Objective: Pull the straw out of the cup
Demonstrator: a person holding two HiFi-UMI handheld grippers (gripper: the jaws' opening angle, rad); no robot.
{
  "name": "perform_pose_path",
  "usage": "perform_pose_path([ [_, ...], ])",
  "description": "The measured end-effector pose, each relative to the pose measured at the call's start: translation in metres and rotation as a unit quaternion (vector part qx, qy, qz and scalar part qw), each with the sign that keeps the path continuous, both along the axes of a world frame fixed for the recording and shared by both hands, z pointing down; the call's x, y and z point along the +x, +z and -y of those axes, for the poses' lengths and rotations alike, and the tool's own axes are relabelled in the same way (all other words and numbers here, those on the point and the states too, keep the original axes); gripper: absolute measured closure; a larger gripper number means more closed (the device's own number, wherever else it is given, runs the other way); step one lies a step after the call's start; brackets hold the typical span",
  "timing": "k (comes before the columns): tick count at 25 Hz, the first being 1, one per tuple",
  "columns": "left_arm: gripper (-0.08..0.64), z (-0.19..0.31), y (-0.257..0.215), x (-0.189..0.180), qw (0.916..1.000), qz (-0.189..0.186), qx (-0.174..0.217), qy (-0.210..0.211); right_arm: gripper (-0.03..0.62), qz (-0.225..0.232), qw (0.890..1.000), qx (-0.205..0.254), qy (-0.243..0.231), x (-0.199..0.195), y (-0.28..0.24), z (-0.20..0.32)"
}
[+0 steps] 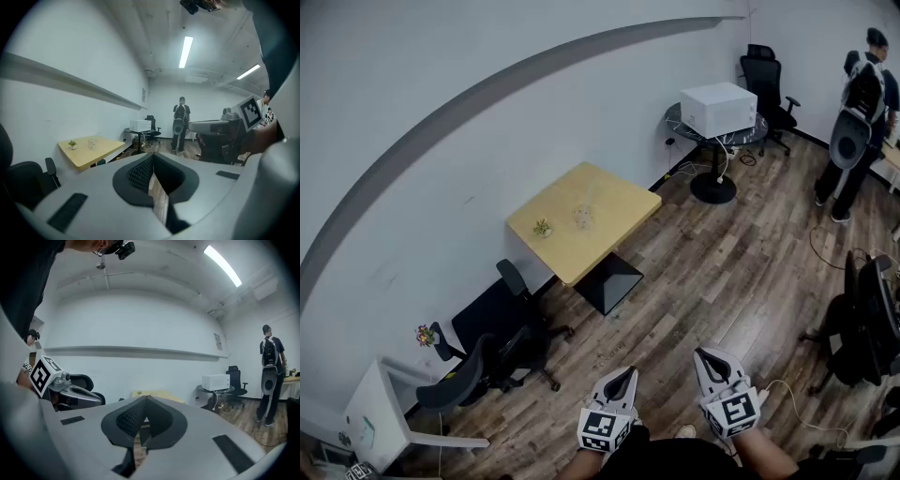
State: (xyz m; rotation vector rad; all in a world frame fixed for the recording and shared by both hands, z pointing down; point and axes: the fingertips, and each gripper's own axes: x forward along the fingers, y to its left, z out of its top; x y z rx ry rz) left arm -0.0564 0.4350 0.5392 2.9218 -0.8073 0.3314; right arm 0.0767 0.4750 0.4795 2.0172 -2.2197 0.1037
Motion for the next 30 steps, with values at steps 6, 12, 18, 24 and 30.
perform_pose_path([
  [6, 0.54, -0.007, -0.006, -0.004, 1.0, -0.004, -0.001, -0.006, 0.574, 0.01, 1.0, 0.015, -0.017, -0.009, 0.003, -0.008],
  [12, 0.54, 0.007, -0.012, -0.012, 0.9999, -0.011, 0.0, -0.007, 0.574, 0.02, 0.999, 0.027, -0.017, -0.017, -0.005, 0.003],
  [18, 0.54, 0.035, -0.016, -0.026, 0.9995, -0.029, -0.011, -0.008, 0.552, 0.012, 0.999, 0.042, -0.002, -0.025, -0.013, 0.027],
  [24, 0.539, 0.066, -0.019, -0.04, 0.9993, -0.033, -0.012, -0.009, 0.499, 0.0, 0.999, 0.043, -0.015, -0.044, -0.017, 0.057],
  [30, 0.54, 0.104, -0.021, -0.053, 0.9992, -0.037, -0.012, -0.004, 0.441, -0.007, 0.999, 0.048, -0.008, -0.06, -0.026, 0.095],
])
